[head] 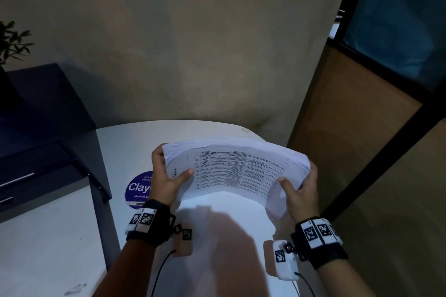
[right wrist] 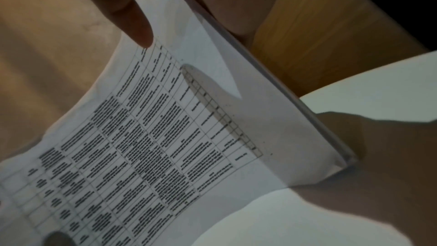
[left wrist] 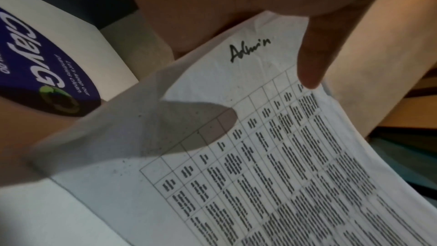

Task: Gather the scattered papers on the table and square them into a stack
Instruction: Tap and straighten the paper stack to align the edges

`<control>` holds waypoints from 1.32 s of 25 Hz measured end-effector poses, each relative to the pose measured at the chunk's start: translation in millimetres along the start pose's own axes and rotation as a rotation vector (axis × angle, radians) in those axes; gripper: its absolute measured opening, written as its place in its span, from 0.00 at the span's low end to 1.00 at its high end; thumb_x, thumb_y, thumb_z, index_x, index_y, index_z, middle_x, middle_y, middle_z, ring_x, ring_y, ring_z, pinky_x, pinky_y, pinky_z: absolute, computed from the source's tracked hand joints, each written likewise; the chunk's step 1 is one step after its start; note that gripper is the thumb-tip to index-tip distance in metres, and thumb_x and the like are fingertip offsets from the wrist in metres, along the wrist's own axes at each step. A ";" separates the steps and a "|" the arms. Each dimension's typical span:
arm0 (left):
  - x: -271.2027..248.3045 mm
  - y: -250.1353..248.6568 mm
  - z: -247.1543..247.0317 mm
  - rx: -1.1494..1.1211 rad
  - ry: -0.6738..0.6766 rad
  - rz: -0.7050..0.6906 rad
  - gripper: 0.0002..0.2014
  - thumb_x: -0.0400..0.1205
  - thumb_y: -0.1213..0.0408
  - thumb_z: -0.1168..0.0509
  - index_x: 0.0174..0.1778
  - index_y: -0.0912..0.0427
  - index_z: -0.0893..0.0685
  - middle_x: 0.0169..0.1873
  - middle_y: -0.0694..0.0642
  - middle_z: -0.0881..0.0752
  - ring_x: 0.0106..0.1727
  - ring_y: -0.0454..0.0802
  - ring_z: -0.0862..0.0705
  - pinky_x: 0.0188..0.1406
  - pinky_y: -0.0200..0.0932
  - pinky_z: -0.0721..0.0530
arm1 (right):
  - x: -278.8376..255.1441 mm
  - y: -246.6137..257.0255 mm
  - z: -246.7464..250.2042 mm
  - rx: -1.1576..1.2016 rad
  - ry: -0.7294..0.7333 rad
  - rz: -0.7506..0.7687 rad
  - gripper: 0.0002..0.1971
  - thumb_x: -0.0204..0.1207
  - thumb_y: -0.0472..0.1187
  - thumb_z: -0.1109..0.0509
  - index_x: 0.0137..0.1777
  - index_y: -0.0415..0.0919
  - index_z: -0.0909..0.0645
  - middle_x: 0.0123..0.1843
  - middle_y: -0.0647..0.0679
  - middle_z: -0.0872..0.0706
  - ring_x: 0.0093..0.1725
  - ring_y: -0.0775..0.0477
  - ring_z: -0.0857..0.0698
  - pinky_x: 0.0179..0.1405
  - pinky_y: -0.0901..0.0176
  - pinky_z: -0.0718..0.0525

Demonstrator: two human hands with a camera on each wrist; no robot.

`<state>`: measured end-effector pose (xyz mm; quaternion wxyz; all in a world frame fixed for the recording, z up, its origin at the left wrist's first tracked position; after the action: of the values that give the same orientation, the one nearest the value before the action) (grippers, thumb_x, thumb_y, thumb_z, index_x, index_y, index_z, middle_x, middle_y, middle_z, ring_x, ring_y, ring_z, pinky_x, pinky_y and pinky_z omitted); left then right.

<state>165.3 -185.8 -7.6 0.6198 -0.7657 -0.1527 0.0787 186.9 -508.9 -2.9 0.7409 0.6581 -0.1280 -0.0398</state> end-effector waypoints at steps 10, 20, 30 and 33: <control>-1.2 -6.4 -8.4 0.112 -0.109 -0.016 0.21 0.80 0.77 0.31 0.67 0.56 0.22 0.56 0.56 0.12 0.58 0.54 0.12 0.46 0.52 0.08 | 10.0 6.7 -3.8 -0.068 -0.024 0.006 0.21 0.81 0.35 0.30 0.70 0.47 0.30 0.61 0.45 0.18 0.62 0.45 0.20 0.49 0.68 0.22; -3.7 -14.1 -9.8 0.070 -0.070 -0.116 0.22 0.81 0.82 0.36 0.56 0.47 0.24 0.51 0.55 0.14 0.51 0.44 0.11 0.43 0.37 0.12 | 11.4 3.2 -4.2 -0.057 -0.035 0.030 0.24 0.80 0.32 0.31 0.72 0.51 0.32 0.64 0.49 0.21 0.63 0.47 0.21 0.60 0.54 0.23; -7.2 -5.7 -1.4 0.123 -0.025 0.001 0.19 0.81 0.70 0.28 0.59 0.42 0.20 0.54 0.49 0.09 0.59 0.54 0.11 0.54 0.60 0.11 | 20.3 -2.8 5.1 -0.096 0.002 -0.033 0.20 0.82 0.40 0.32 0.70 0.53 0.33 0.63 0.47 0.19 0.62 0.43 0.20 0.63 0.40 0.18; 0.6 -9.4 -0.3 0.177 -0.012 -0.005 0.24 0.75 0.74 0.24 0.62 0.51 0.24 0.54 0.53 0.12 0.58 0.54 0.13 0.52 0.55 0.10 | 21.2 6.8 9.3 -0.056 -0.030 0.033 0.24 0.80 0.34 0.29 0.61 0.65 0.30 0.60 0.53 0.20 0.61 0.44 0.20 0.58 0.47 0.18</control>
<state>164.6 -184.1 1.7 0.6844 -0.7070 -0.1507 0.0951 204.4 -521.8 7.7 0.7575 0.6343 -0.1489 -0.0411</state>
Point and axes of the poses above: each hand's wrist, its own x-axis towards the middle knuckle, its own z-axis out of the back of the hand, y = z × x, the point moved 4 cm from there along x, towards the middle knuckle
